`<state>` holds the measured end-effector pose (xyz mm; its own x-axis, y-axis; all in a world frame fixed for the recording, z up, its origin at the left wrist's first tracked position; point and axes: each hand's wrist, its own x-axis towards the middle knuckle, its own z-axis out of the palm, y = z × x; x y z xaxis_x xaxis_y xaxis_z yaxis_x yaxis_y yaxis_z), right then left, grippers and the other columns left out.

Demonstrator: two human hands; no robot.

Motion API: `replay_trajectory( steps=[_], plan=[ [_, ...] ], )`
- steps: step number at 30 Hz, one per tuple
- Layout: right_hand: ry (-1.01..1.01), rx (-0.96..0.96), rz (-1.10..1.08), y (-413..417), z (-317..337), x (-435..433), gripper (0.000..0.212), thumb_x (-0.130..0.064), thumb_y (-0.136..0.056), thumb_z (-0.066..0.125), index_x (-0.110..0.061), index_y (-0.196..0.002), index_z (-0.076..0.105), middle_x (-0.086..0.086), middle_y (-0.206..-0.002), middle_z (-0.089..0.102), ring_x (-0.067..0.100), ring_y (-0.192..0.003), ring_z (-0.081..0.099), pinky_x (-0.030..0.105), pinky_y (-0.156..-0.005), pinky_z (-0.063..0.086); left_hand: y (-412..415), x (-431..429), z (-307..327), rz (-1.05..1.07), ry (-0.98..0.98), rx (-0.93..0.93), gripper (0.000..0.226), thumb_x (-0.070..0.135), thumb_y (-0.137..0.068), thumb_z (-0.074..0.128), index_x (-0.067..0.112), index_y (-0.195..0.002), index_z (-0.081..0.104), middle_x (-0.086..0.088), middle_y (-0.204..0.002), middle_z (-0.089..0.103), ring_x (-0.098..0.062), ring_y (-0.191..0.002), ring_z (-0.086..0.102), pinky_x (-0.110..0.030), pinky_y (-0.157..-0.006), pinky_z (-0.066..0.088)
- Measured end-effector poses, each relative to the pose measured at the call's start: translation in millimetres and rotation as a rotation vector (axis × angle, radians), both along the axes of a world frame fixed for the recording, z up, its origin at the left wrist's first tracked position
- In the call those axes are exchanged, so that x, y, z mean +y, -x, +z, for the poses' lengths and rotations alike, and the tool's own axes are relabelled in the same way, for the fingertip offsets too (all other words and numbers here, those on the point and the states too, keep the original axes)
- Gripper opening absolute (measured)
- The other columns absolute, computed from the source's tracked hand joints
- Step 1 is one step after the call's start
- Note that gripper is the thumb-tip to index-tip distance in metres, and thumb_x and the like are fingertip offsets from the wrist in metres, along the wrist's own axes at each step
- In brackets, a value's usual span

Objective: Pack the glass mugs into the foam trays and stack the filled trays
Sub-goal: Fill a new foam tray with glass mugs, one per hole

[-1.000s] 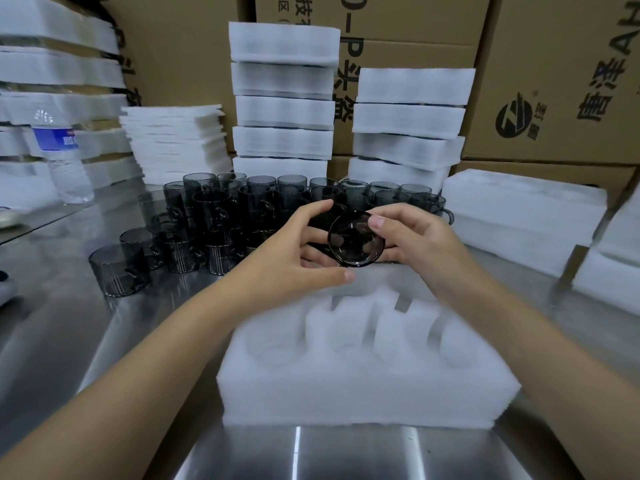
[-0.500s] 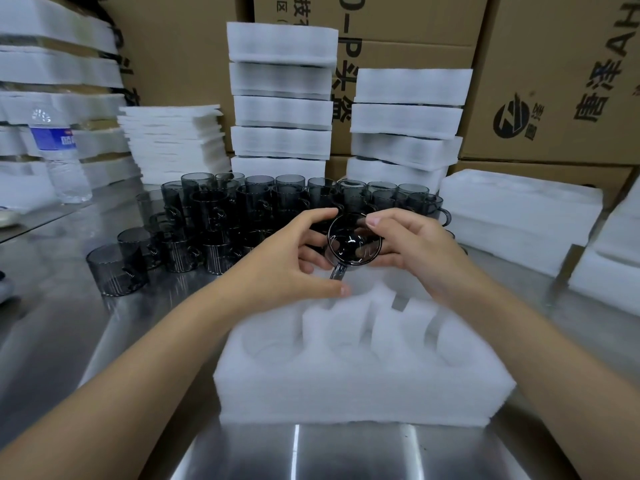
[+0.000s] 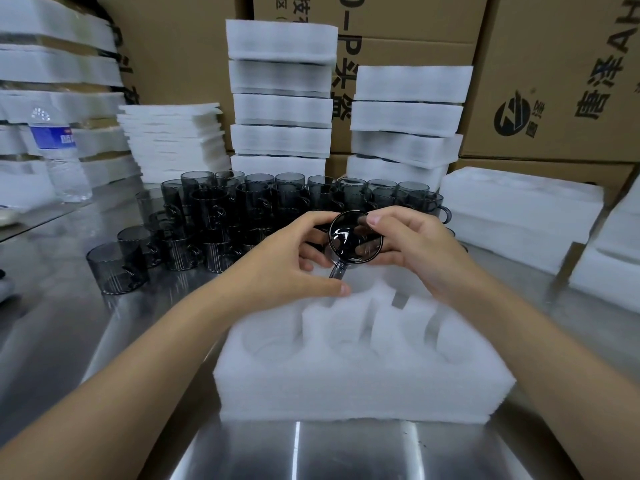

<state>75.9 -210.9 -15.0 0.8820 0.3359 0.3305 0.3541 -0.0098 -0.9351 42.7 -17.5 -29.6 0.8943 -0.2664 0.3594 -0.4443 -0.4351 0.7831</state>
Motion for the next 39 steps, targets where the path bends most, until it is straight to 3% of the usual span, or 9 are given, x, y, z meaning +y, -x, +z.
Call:
replay_trajectory(
  steps=[13, 17, 20, 24, 26, 29, 31, 35, 39],
  plan=[
    [-0.003, -0.011, 0.013, -2.7, -1.7, -0.9, 0.015, -0.024, -0.089, 0.064, -0.025, -0.078, 0.074, -0.001, -0.087, 0.074, 0.016, -0.075, 0.068, 0.022, -0.064, 0.054, -1.3, -0.6, -0.3, 0.007, -0.007, -0.013, 0.076, 0.035, -0.053, 0.083, 0.048, -0.117, 0.045, 0.005, -0.110, 0.062, -0.001, -0.085, 0.063, -0.017, -0.077, 0.046],
    [0.023, -0.024, 0.049, -2.1, -2.2, -0.2, 0.012, -0.036, -0.081, 0.068, -0.025, -0.079, 0.075, -0.002, -0.087, 0.074, 0.014, -0.073, 0.069, 0.020, -0.064, 0.054, 1.7, 0.7, 2.0, 0.021, -0.009, -0.007, 0.071, 0.034, -0.050, 0.081, 0.045, -0.112, 0.047, 0.012, -0.107, 0.061, -0.001, -0.077, 0.060, -0.024, -0.077, 0.050],
    [0.034, -0.063, 0.088, -0.7, -2.0, -1.4, 0.028, -0.047, -0.068, 0.068, -0.027, -0.088, 0.073, -0.001, -0.088, 0.074, 0.013, -0.072, 0.069, 0.021, -0.065, 0.055, 3.2, 2.0, 3.4, -0.005, 0.043, 0.045, 0.067, 0.040, -0.047, 0.077, 0.038, -0.110, 0.051, 0.005, -0.102, 0.065, -0.005, -0.073, 0.059, -0.034, -0.075, 0.051],
    [0.193, -0.183, 0.205, 4.1, 3.8, -0.7, 0.036, -0.034, -0.076, 0.073, -0.037, -0.110, 0.063, -0.008, -0.112, 0.068, 0.020, -0.090, 0.069, 0.030, -0.075, 0.057, 3.8, 6.2, 6.9, -0.011, 0.123, 0.096, 0.057, 0.037, -0.052, 0.079, 0.029, -0.104, 0.056, -0.014, -0.093, 0.068, -0.017, -0.074, 0.061, -0.048, -0.072, 0.049],
    [0.251, -0.218, 0.268, 6.6, 11.5, 2.0, 0.042, -0.028, -0.074, 0.074, -0.036, -0.113, 0.062, -0.009, -0.111, 0.069, 0.022, -0.092, 0.070, 0.031, -0.079, 0.057, 4.5, 10.4, 9.9, -0.028, 0.138, 0.107, 0.056, 0.036, -0.055, 0.080, 0.024, -0.104, 0.056, -0.014, -0.090, 0.068, -0.018, -0.074, 0.061, -0.039, -0.067, 0.047],
    [0.311, -0.228, 0.322, 9.5, 27.5, 10.6, 0.039, -0.029, -0.075, 0.075, -0.031, -0.113, 0.064, -0.008, -0.104, 0.071, 0.016, -0.093, 0.070, 0.026, -0.081, 0.054, 6.3, 21.8, 18.5, -0.061, 0.139, 0.113, 0.058, 0.030, -0.056, 0.080, 0.014, -0.106, 0.054, 0.011, -0.079, 0.067, -0.010, -0.072, 0.063, -0.019, -0.062, 0.046],
    [0.368, -0.258, 0.310, 8.6, 35.0, 19.0, 0.035, -0.035, -0.074, 0.074, -0.032, -0.108, 0.066, -0.010, -0.102, 0.071, 0.011, -0.094, 0.069, 0.024, -0.081, 0.055, 8.2, 32.7, 24.4, -0.062, 0.109, 0.135, 0.059, 0.028, -0.056, 0.080, 0.012, -0.107, 0.055, 0.015, -0.079, 0.068, -0.003, -0.076, 0.064, -0.014, -0.063, 0.046],
    [0.403, -0.263, 0.311, 7.2, 27.0, 38.9, 0.041, -0.043, -0.071, 0.076, -0.026, -0.108, 0.066, -0.006, -0.104, 0.072, 0.008, -0.100, 0.067, 0.031, -0.094, 0.052, 11.2, 51.9, 28.8, -0.022, 0.024, 0.200, 0.061, 0.039, -0.051, 0.077, 0.015, -0.102, 0.057, 0.014, -0.081, 0.066, -0.002, -0.082, 0.062, -0.017, -0.071, 0.045],
    [0.399, -0.225, 0.377, 8.2, 6.8, 41.5, 0.038, -0.034, -0.081, 0.063, -0.030, -0.119, 0.059, -0.011, -0.116, 0.068, 0.002, -0.110, 0.061, 0.020, -0.097, 0.046, 11.2, 55.5, 26.9, 0.016, -0.108, 0.272, 0.059, 0.046, -0.048, 0.079, 0.019, -0.095, 0.057, 0.016, -0.077, 0.064, -0.003, -0.077, 0.060, -0.025, -0.073, 0.044]
  ],
)
